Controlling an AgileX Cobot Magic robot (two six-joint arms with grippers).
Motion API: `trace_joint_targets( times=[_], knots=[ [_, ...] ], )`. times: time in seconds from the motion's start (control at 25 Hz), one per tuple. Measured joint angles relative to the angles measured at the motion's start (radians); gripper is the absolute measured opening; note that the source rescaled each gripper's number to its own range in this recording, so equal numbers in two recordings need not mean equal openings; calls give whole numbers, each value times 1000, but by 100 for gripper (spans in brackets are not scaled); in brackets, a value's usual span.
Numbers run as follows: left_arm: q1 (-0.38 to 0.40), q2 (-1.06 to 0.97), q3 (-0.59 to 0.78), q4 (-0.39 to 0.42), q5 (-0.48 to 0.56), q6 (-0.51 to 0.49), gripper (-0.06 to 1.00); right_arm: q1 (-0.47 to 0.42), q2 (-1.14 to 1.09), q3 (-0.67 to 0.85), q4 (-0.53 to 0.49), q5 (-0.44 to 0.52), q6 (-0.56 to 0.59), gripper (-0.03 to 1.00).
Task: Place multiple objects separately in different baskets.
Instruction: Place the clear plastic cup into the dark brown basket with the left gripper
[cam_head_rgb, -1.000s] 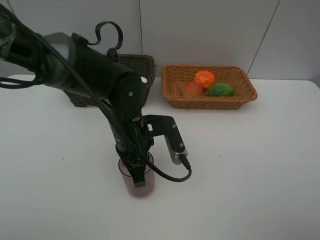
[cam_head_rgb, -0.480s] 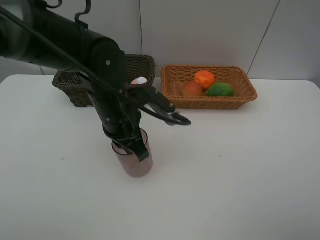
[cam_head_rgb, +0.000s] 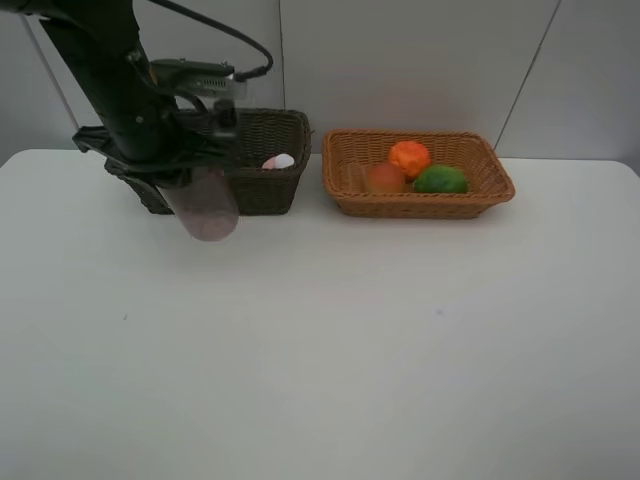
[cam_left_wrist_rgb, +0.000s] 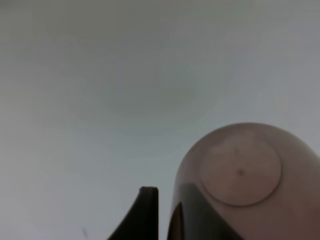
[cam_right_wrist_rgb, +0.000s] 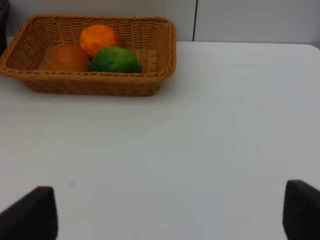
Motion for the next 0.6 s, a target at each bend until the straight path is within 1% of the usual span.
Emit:
trace_joint_targets(
  times=[0.12, 0.32, 0.4, 0.48, 0.6],
  knots=[
    [44, -1, -79, 91, 38, -44, 0, 0, 0, 0, 0, 0, 0, 96],
    [114, 8, -163, 262, 31, -139, 0, 0, 0, 0, 0, 0, 0, 96],
    [138, 30, -171, 315, -13, -161, 0, 0, 0, 0, 0, 0, 0, 96],
    [157, 59, -172, 337, -68, -169, 0, 0, 0, 0, 0, 0, 0, 96],
    [173, 109, -172, 357, -178, -175, 0, 0, 0, 0, 0, 0, 0, 96]
  ],
)
